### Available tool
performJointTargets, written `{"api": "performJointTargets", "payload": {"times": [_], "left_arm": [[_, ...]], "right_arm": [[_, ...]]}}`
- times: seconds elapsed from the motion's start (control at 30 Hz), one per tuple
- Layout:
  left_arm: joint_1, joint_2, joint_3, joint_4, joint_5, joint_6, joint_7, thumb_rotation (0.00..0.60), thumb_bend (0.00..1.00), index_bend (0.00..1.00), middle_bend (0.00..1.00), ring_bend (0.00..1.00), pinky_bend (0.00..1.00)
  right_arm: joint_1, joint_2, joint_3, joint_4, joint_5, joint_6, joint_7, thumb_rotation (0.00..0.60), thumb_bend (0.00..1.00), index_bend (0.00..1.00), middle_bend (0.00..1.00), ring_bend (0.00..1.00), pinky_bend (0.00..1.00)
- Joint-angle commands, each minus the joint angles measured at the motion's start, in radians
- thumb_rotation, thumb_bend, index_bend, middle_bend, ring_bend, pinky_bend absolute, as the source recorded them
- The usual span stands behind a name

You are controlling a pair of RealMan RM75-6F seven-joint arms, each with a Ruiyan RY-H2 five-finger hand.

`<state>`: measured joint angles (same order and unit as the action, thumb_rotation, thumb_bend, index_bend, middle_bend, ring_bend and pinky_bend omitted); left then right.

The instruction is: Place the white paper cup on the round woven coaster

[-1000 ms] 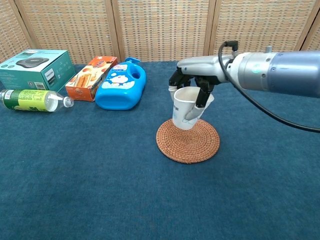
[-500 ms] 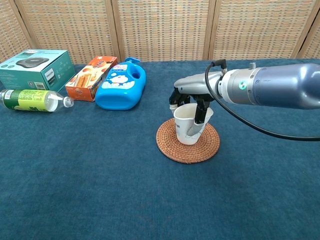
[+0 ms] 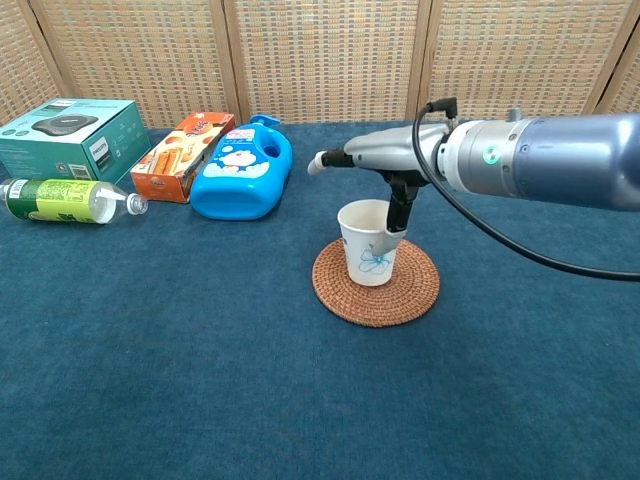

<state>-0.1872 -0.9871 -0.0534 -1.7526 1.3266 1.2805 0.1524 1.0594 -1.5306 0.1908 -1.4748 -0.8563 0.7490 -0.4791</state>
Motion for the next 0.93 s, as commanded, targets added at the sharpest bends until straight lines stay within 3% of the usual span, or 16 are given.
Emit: {"api": "performJointTargets", "payload": {"times": [0.03, 0.2, 0.43, 0.7, 0.93], "left_arm": [[0.000, 0.001, 0.002, -0.003, 0.005, 0.004, 0.001, 0.600, 0.00, 0.00, 0.00, 0.00, 0.00], [0.006, 0.004, 0.008, -0.010, 0.026, 0.020, 0.002, 0.600, 0.00, 0.00, 0.00, 0.00, 0.00], [0.021, 0.007, 0.015, -0.015, 0.056, 0.055, -0.007, 0.600, 0.00, 0.00, 0.00, 0.00, 0.00], [0.046, 0.007, 0.025, -0.024, 0.093, 0.109, -0.002, 0.600, 0.00, 0.00, 0.00, 0.00, 0.00], [0.065, 0.002, 0.032, -0.026, 0.118, 0.146, 0.004, 0.600, 0.00, 0.00, 0.00, 0.00, 0.00]], "right_arm": [[-0.020, 0.057, 0.000, -0.075, -0.014, 0.038, 0.000, 0.600, 0.00, 0.00, 0.00, 0.00, 0.00], [-0.081, 0.183, -0.024, -0.218, -0.053, 0.120, -0.003, 0.600, 0.00, 0.00, 0.00, 0.00, 0.00], [-0.281, 0.354, -0.138, -0.301, -0.276, 0.341, 0.071, 0.600, 0.00, 0.00, 0.00, 0.00, 0.00], [-0.500, 0.423, -0.249, -0.206, -0.468, 0.567, 0.260, 0.600, 0.00, 0.00, 0.00, 0.00, 0.00], [-0.672, 0.402, -0.290, -0.069, -0.550, 0.747, 0.414, 0.600, 0.00, 0.00, 0.00, 0.00, 0.00]]}}
